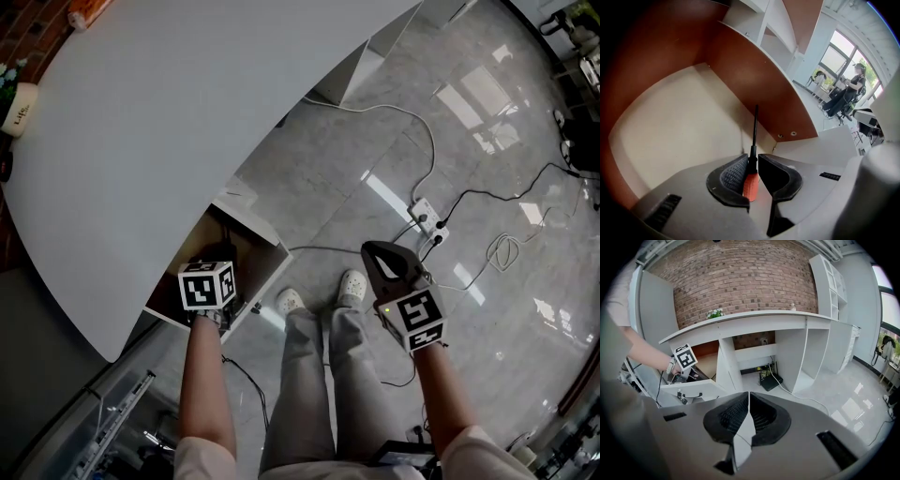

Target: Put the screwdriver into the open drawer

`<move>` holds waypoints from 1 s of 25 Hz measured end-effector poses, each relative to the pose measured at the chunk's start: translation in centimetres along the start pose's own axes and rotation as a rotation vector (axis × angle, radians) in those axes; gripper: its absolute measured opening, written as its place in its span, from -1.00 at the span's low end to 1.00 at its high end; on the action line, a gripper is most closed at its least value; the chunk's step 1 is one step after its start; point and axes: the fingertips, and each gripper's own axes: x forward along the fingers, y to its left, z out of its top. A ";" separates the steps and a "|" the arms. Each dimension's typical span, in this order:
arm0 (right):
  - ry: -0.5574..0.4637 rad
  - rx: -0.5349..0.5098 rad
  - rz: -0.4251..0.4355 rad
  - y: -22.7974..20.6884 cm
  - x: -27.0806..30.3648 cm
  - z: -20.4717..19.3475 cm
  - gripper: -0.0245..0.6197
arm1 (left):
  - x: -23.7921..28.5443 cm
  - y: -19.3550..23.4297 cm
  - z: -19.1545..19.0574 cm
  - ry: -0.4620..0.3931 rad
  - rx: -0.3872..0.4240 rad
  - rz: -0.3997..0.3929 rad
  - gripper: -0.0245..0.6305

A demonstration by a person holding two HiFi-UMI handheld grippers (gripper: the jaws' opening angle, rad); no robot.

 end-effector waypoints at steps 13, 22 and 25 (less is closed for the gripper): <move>-0.014 -0.063 0.017 -0.4 -2.6 2.5 -0.85 | -3.1 -1.0 0.1 -0.032 -0.004 0.041 -0.62; -0.030 -0.067 0.014 0.3 -6.2 5.2 -0.85 | -8.0 -3.6 1.0 -0.134 0.045 0.054 -0.88; -0.045 -0.067 0.014 0.4 -7.4 6.4 -0.85 | -10.0 -4.4 1.5 -0.171 0.049 0.061 -0.88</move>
